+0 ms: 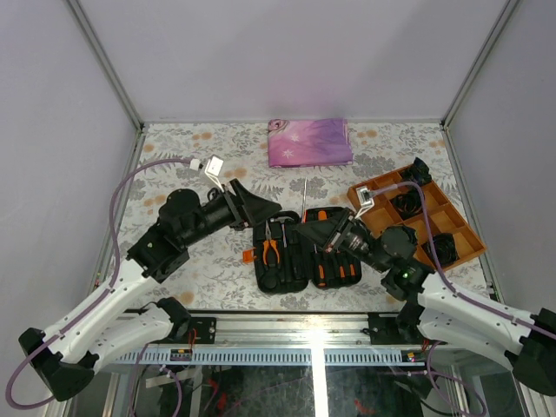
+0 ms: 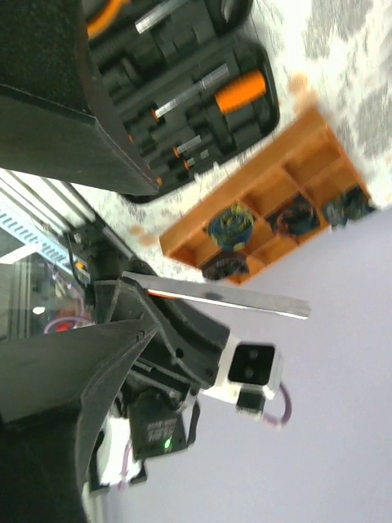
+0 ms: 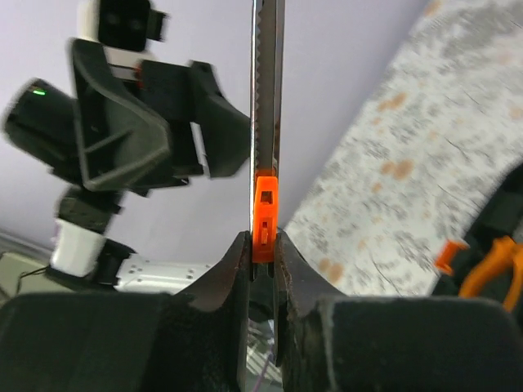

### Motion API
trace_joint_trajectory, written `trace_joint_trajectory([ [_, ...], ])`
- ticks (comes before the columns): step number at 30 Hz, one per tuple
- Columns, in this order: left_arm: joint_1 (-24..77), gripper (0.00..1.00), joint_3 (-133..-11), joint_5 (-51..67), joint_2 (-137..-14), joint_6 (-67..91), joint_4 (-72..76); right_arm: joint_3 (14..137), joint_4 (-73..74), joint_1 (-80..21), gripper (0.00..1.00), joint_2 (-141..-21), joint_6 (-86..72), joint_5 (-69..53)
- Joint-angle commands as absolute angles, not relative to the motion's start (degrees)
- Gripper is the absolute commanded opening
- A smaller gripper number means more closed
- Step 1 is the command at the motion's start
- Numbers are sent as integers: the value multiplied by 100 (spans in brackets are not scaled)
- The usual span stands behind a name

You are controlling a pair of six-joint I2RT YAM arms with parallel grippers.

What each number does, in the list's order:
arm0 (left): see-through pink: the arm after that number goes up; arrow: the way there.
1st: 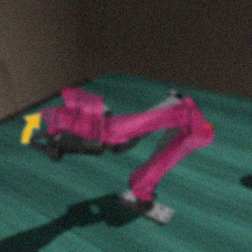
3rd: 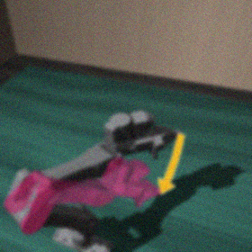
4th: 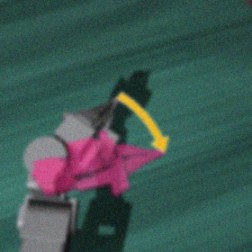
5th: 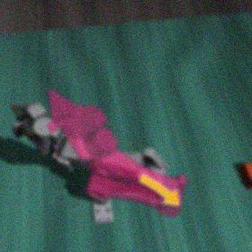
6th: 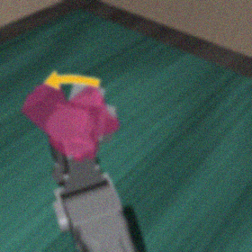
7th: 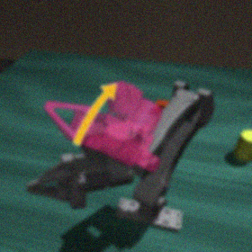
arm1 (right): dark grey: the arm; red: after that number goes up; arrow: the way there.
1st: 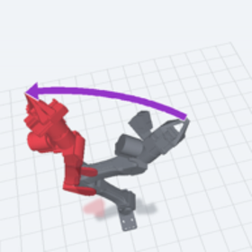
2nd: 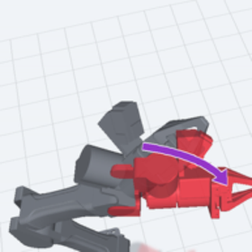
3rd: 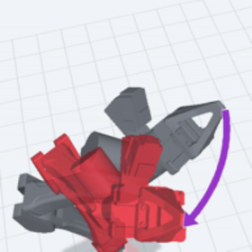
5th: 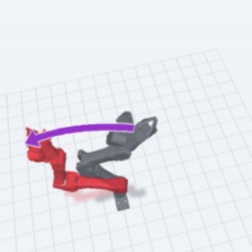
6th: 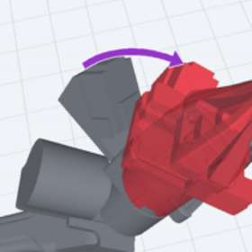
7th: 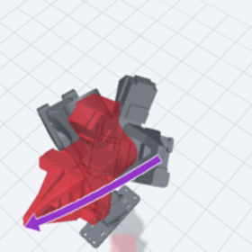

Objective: Sort the tools into containers
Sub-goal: Place the utility knife in the storage box.

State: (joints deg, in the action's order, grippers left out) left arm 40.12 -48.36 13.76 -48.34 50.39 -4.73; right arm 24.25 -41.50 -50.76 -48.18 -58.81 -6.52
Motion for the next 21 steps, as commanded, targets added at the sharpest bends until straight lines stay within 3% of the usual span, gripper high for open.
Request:
trace_joint_trajectory([
  [1,4028,62,-5371,435,-4826,4548,-2327,2870,-1394,-5279,0,-4327,-5621,202],
  [9,4034,61,-5028,93,-4785,4324,-3723,3276,1115,-6529,0,-4631,-6193,1622],
  [16,4034,62,-4904,-298,-4432,4210,-4199,4653,3168,-7472,0,-5980,-6683,2886],
  [21,4028,62,-4950,-840,-4509,3928,-4091,5214,3679,-7577,0,-6787,-7205,3343],
])
